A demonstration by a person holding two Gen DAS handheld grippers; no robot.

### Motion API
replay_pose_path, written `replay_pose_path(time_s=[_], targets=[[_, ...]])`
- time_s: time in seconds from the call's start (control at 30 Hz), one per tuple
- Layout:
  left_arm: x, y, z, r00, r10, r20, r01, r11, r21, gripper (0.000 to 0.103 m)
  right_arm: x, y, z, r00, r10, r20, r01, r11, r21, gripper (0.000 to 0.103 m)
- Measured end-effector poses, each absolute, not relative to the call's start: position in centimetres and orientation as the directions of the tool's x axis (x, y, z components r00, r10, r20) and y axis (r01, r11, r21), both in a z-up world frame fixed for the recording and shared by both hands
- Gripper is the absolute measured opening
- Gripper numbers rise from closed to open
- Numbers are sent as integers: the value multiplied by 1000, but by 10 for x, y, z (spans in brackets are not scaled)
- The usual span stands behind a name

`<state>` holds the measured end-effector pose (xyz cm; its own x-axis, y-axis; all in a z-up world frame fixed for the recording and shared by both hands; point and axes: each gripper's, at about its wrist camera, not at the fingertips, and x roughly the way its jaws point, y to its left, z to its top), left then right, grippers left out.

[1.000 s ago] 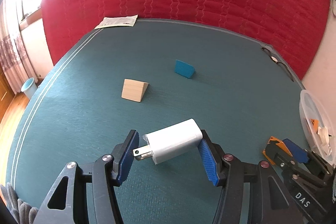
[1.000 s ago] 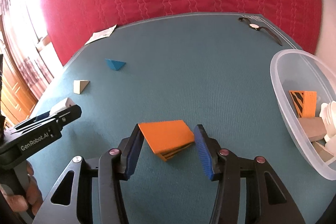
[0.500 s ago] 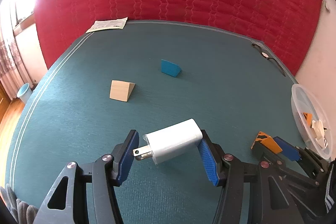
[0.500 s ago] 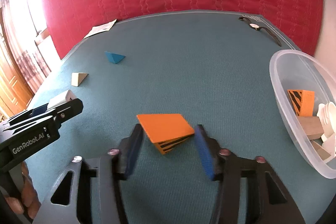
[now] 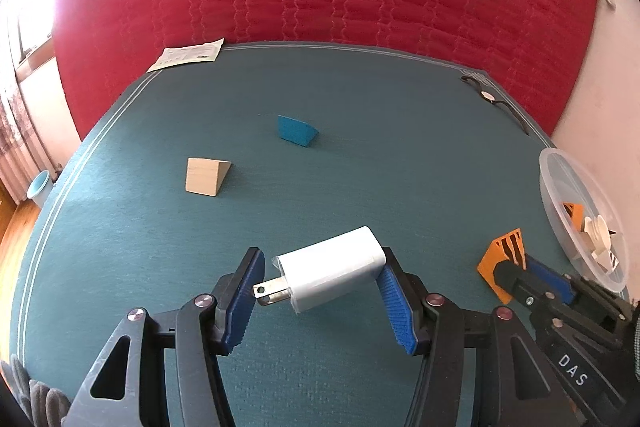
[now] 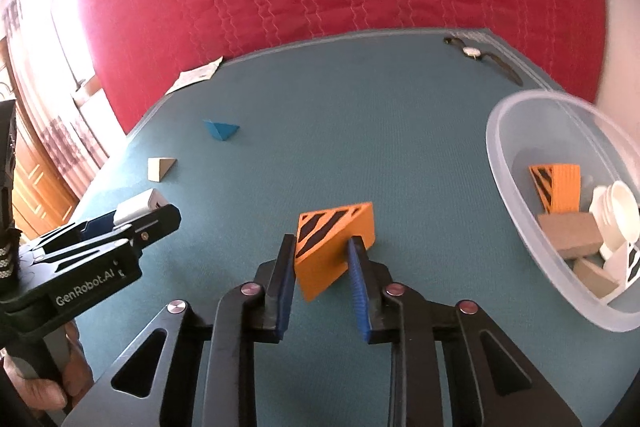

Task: Organize rigid objects
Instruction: 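Lift and tilt the orange wedge with right tool while left tool holds the charger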

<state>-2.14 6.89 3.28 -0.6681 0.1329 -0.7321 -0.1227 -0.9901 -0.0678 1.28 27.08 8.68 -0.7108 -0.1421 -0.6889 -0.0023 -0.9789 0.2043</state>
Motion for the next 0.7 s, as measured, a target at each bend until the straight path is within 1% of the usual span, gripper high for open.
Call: replay_pose_path(time_s=[0.13,0.23,0.37,0.43,0.47,0.5,0.53,0.57,0.7], targets=[[-21,70,33,-667,138,-732,-130,-989,-69,60,14,275,78,-683,-145,-715,-12,-978,210,27],[-22,69,34,-666,143,-732,-132,-989,-72,60,18,277,77,-682,-139,-718,-19,-978,207,28],[-21,70,34,-667,149,-730,-137,-988,-76,60,18,280,78,-682,-134,-719,-34,-976,215,32],[-19,71,34,-667,152,-729,-140,-987,-77,60,15,279,79,-683,-129,-719,-45,-975,217,35],[-19,71,34,-668,153,-729,-141,-987,-78,60,15,279,80,-684,-126,-718,-51,-974,219,39],[-18,71,34,-668,154,-728,-142,-987,-79,60,13,279,81,-686,-123,-718,-56,-974,221,47],[-18,71,34,-668,156,-728,-143,-987,-80,60,11,279,82,-687,-121,-717,-62,-973,223,50],[-17,71,34,-668,157,-727,-144,-986,-81,60,10,279,83,-690,-118,-714,-67,-972,226,52],[-16,72,34,-669,161,-726,-146,-986,-84,60,0,273,85,-694,-106,-712,-71,-974,213,52]])
